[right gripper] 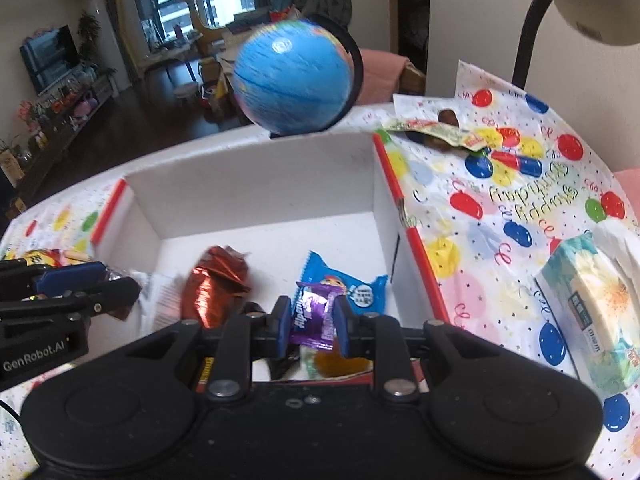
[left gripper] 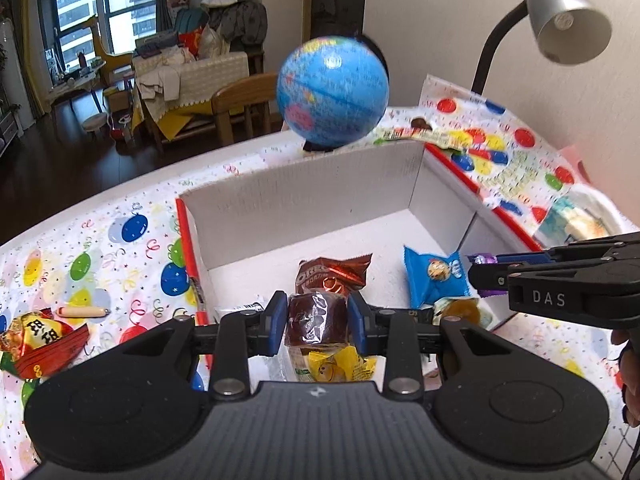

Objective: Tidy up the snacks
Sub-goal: 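Carry the brown chocolate and purple candy in both tools over the red box, then open both tools to drop the chocolate and purple candy into the box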

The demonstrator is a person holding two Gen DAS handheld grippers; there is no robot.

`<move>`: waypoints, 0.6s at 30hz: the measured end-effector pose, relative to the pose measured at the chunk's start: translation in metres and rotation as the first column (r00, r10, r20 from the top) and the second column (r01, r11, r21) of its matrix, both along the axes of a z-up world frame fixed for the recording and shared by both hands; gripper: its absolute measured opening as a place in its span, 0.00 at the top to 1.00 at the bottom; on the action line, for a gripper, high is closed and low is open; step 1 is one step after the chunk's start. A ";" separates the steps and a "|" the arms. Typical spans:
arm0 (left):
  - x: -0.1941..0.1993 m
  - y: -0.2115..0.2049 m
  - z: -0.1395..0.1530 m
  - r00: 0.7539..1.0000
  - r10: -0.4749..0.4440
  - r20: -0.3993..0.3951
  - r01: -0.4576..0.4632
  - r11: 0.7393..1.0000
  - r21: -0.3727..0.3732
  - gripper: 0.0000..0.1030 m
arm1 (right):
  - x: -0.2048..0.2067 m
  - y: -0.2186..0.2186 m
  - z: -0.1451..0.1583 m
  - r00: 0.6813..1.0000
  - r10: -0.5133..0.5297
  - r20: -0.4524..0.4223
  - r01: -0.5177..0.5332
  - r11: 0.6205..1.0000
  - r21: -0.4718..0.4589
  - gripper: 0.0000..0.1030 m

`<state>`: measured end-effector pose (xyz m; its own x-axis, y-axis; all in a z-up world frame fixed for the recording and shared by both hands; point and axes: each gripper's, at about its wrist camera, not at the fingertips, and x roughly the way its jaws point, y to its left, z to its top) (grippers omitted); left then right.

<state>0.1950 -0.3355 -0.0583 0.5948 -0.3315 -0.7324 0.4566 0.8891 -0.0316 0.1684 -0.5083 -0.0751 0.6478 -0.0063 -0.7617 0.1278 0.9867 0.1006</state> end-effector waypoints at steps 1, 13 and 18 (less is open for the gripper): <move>0.002 -0.001 -0.003 1.000 0.002 -0.003 -0.002 1.000 0.009 0.69 | 0.002 -0.001 -0.003 1.000 -0.001 -0.007 0.001 1.000 -0.002 0.79; 0.028 -0.008 -0.032 0.995 0.009 -0.101 -0.005 0.999 0.046 0.69 | 0.021 -0.003 -0.021 0.998 0.019 -0.067 -0.017 0.999 0.038 0.79; 0.028 -0.011 -0.036 0.994 -0.003 -0.112 0.009 0.999 0.051 0.69 | 0.023 -0.002 -0.025 0.996 0.025 -0.081 -0.021 0.999 0.046 0.78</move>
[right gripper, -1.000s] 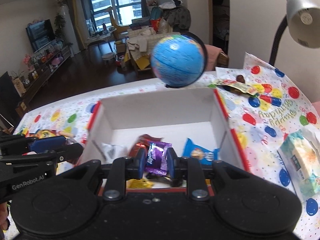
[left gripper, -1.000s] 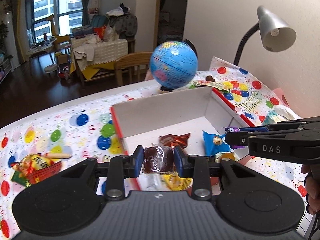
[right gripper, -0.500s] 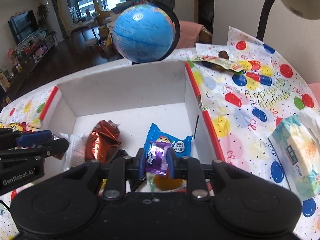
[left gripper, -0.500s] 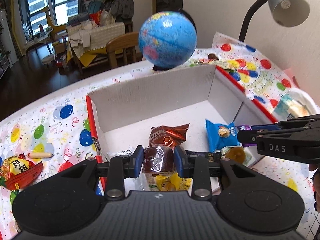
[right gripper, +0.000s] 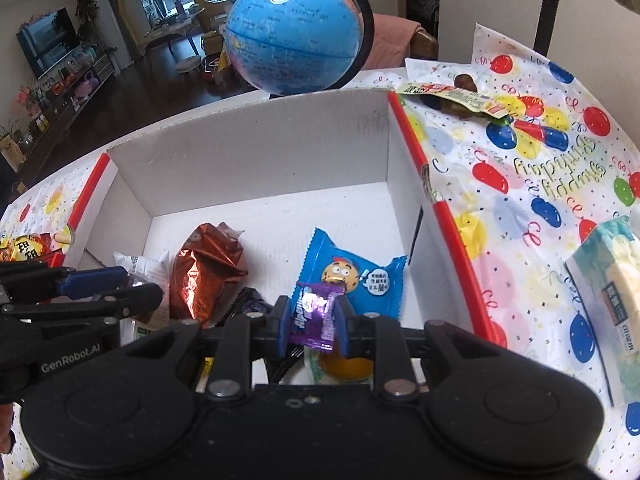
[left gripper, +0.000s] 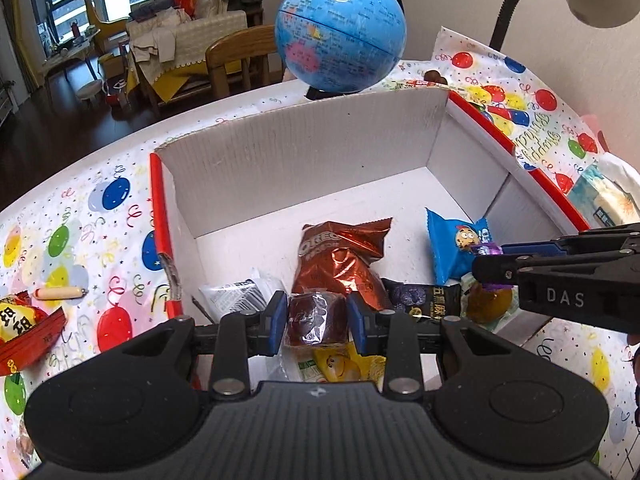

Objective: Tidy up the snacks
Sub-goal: 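Open both tools to drop the chocolate and purple candy into the box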

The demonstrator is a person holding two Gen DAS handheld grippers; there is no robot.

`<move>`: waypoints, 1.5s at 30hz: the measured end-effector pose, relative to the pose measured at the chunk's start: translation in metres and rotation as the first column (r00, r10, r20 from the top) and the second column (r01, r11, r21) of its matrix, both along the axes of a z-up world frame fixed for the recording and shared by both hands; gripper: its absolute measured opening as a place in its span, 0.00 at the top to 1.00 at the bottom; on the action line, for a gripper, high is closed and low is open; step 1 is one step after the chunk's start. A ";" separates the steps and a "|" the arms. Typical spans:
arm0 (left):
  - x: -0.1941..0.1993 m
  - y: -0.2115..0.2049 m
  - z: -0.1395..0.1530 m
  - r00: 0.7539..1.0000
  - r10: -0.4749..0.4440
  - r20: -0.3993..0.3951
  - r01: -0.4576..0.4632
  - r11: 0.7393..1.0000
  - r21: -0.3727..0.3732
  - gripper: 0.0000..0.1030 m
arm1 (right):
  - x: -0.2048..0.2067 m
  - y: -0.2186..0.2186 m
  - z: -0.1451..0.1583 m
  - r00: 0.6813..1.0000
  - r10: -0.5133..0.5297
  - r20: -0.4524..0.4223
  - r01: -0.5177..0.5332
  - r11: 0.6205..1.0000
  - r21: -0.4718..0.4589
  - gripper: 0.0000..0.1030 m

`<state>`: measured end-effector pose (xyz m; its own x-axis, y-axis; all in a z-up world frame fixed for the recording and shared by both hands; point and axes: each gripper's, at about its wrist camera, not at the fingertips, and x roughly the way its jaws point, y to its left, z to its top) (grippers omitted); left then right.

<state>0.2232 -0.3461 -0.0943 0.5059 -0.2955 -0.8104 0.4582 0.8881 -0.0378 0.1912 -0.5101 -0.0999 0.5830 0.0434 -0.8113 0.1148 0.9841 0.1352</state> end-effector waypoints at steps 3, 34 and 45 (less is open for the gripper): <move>-0.001 -0.003 -0.002 1.000 -0.004 0.001 0.004 1.000 0.008 0.69 | -0.001 0.000 0.000 1.000 0.000 -0.002 0.001 1.000 0.008 0.76; -0.050 0.041 0.067 0.989 0.039 0.145 -0.022 0.993 -0.117 0.34 | -0.048 0.015 0.061 0.989 0.035 0.143 -0.038 0.999 0.015 0.33; -0.070 0.086 0.090 0.979 0.096 0.180 -0.066 0.984 -0.166 0.21 | -0.058 0.050 0.084 0.975 0.097 0.199 -0.100 0.995 0.006 0.17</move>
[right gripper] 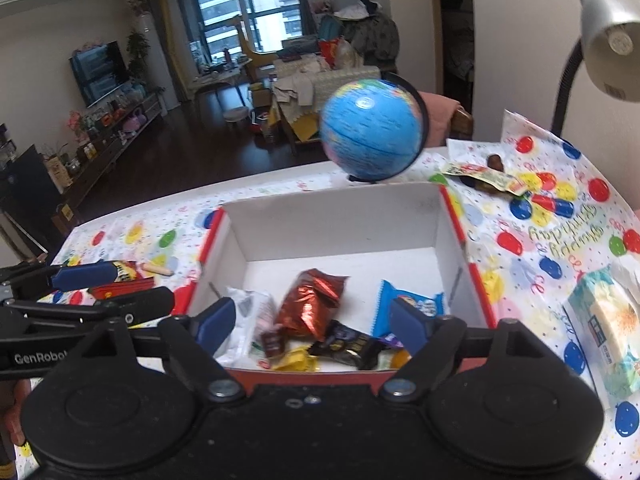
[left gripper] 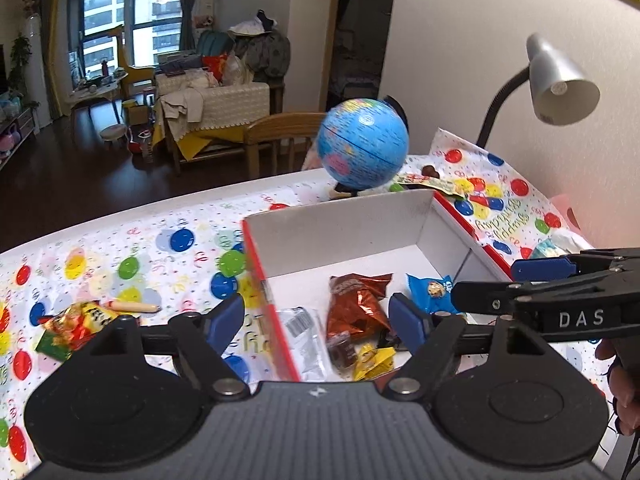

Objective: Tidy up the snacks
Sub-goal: 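Open both tools to drop the chocolate and purple candy into the box, then move both tools back over the remaining snacks on the table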

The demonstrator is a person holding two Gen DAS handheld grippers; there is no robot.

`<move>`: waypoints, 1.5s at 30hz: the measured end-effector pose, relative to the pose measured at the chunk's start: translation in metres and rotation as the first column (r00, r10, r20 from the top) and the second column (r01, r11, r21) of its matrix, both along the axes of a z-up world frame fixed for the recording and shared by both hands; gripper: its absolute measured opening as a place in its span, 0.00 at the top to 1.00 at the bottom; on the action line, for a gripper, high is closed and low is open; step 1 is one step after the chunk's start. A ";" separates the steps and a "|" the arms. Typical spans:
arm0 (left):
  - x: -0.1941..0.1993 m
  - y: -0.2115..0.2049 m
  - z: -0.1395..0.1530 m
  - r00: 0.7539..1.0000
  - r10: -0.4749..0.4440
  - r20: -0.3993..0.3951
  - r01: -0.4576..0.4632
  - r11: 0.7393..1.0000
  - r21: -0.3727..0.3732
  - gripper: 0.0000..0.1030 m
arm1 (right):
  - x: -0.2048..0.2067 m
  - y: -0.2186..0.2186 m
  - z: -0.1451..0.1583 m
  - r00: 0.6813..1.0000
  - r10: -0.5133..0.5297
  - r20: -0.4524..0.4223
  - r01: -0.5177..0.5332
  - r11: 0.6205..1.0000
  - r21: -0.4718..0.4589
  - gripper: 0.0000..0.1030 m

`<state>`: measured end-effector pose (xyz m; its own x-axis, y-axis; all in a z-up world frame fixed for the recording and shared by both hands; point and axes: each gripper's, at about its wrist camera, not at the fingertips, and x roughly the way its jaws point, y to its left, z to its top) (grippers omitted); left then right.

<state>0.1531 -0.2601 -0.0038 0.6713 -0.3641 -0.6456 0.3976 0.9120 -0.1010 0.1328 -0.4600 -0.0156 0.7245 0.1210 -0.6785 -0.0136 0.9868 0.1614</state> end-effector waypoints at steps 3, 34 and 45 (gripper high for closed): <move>-0.004 0.016 0.003 1.000 0.029 0.008 -0.029 1.000 -0.005 0.19 | -0.001 0.014 0.001 1.000 0.021 0.003 -0.021 1.000 0.000 0.15; -0.028 0.216 -0.017 0.970 0.244 0.019 -0.245 0.970 0.014 0.03 | 0.020 0.181 -0.003 0.980 0.199 -0.020 -0.199 0.980 -0.007 0.00; -0.019 0.252 -0.044 0.971 0.239 -0.024 -0.239 0.971 0.016 0.03 | 0.040 0.236 -0.014 0.961 0.272 -0.048 -0.274 0.961 -0.034 0.00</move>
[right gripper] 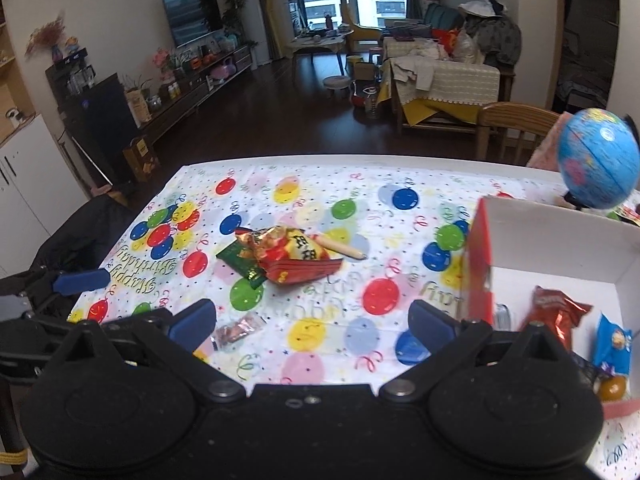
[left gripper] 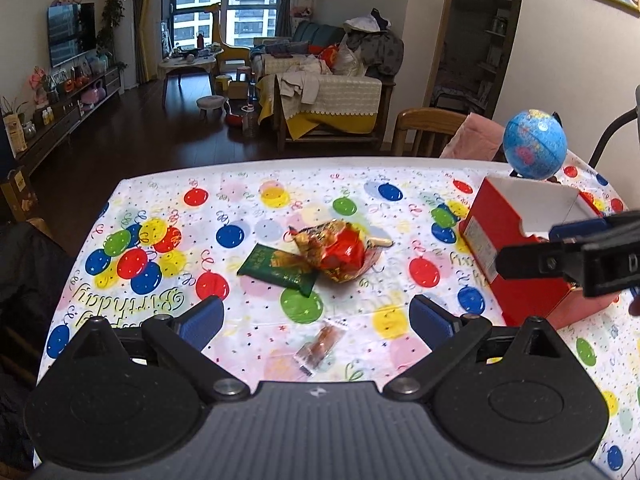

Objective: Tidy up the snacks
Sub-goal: 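Move both tools back over the remaining snacks on the table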

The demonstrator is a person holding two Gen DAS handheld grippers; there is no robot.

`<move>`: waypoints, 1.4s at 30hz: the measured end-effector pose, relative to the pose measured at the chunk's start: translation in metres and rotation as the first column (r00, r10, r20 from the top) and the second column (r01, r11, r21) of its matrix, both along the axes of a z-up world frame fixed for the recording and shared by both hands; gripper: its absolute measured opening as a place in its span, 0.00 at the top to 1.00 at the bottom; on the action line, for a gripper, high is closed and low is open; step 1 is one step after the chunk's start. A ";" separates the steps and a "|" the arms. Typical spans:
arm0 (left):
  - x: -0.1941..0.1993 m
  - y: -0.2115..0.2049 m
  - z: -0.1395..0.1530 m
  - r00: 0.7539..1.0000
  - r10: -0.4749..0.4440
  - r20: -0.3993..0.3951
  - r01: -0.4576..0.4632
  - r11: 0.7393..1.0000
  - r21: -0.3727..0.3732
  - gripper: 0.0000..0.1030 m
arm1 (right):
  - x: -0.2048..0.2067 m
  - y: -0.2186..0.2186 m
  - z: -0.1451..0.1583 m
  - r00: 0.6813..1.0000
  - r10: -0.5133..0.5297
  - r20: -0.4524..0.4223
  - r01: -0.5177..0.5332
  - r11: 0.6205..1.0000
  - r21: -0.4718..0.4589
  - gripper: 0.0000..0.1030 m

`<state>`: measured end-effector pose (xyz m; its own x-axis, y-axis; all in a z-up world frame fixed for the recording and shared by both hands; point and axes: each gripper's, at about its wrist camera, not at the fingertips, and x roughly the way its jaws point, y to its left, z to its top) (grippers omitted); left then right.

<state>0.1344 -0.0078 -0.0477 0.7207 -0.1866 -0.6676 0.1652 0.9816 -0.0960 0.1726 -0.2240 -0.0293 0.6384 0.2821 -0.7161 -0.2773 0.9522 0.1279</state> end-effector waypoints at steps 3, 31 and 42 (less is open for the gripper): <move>0.006 0.005 -0.008 1.000 0.002 -0.009 -0.002 1.000 0.003 0.03 | 0.010 0.010 -0.004 1.000 0.012 -0.004 -0.012 1.000 -0.011 0.00; 0.068 -0.010 -0.095 0.987 -0.033 -0.154 0.036 0.999 0.020 0.43 | 0.133 0.073 -0.080 0.989 0.118 -0.089 -0.129 0.983 -0.133 0.04; 0.070 -0.023 -0.108 0.977 -0.090 -0.191 0.096 0.995 0.024 0.62 | 0.153 0.084 -0.105 0.980 0.151 -0.128 -0.170 0.973 -0.155 0.05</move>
